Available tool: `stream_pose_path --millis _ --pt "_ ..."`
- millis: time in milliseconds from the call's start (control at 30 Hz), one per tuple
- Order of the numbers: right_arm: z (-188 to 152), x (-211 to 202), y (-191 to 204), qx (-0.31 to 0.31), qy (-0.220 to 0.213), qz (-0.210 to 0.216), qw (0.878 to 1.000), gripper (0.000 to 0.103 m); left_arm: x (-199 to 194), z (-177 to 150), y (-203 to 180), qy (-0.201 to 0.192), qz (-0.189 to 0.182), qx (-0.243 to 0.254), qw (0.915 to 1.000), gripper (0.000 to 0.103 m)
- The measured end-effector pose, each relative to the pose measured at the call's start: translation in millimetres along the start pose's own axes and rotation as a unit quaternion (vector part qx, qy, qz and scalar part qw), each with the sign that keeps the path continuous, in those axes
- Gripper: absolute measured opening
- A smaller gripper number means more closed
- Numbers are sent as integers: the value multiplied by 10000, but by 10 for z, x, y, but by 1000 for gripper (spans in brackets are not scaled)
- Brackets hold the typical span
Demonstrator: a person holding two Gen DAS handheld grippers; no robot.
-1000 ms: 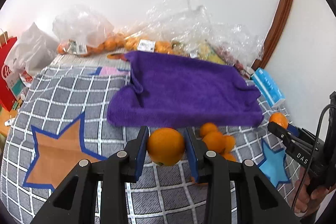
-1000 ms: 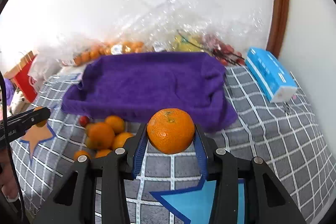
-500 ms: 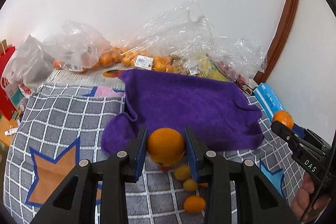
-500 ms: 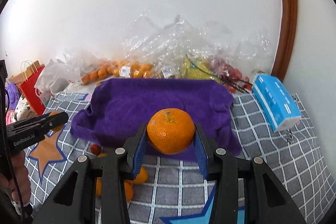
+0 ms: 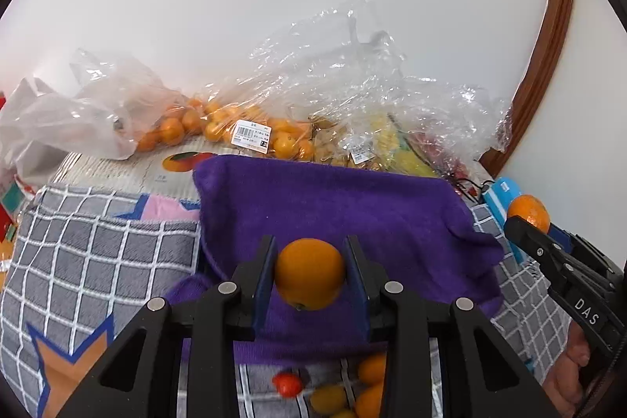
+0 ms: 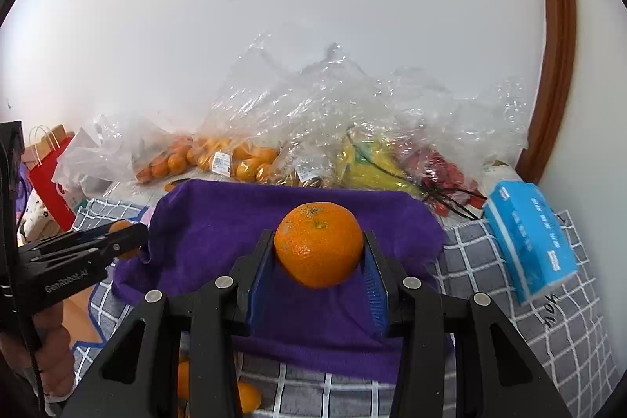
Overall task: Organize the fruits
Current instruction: 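Carry both oranges over the purple towel and lower them onto it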
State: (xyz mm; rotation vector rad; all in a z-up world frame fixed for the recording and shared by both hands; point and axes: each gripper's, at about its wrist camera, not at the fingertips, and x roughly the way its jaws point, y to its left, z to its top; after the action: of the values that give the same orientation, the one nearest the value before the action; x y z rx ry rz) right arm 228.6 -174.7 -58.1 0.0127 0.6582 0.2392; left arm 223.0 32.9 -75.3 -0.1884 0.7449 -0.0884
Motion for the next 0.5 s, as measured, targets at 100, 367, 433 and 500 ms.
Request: stream_pose_path --millis 100,367,433,500 --pt "-82 190 -73 45 152 53 9999 43 158 -51 24 58 29 9 10000 33" --pt "-231 471 -305 207 382 -78 9990 43 406 -145 51 307 -75 5 9995 33" --pt "-267 541 -358 321 461 -14 9984 43 432 -160 47 323 -139 -11 9994 33" --pt "-312 627 -396 400 576 -11 9975 43 459 -176 40 360 -159 -23 9992 33"
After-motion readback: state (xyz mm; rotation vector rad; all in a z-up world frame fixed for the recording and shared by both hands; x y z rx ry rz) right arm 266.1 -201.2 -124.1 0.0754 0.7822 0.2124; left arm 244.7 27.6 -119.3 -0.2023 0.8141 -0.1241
